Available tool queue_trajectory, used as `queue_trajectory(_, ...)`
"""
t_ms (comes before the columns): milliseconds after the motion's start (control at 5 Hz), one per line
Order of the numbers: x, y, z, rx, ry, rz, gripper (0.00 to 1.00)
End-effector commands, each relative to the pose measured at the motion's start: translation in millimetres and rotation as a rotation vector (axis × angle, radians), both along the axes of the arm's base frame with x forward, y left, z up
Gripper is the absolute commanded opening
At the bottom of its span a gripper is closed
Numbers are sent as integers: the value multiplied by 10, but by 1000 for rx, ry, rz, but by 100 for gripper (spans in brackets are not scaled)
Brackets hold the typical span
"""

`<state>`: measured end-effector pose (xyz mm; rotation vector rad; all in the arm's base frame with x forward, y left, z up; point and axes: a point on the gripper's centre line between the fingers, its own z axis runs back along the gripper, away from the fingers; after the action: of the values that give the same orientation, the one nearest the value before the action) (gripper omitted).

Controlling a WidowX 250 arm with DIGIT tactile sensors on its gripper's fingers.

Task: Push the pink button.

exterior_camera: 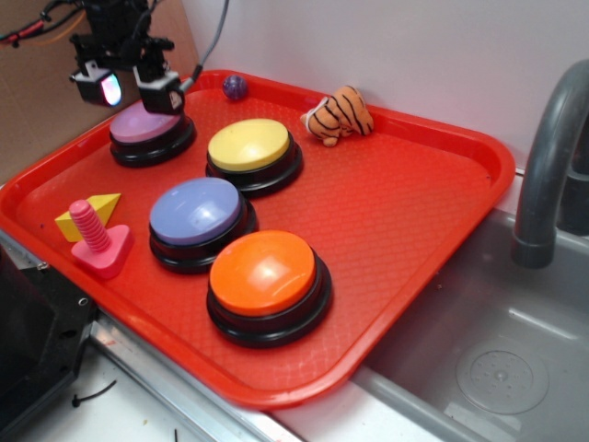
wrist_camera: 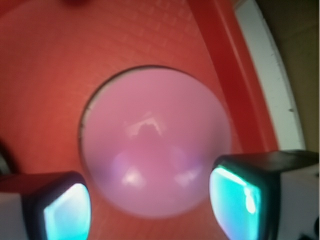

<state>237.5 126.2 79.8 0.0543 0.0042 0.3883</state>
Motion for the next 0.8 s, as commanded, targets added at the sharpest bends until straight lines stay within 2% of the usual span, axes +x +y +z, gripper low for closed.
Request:
queue_trajectory(0, 34, 83, 545, 84, -70, 78, 100)
queue_trajectory(600, 27, 27, 675, 77, -48, 88, 100)
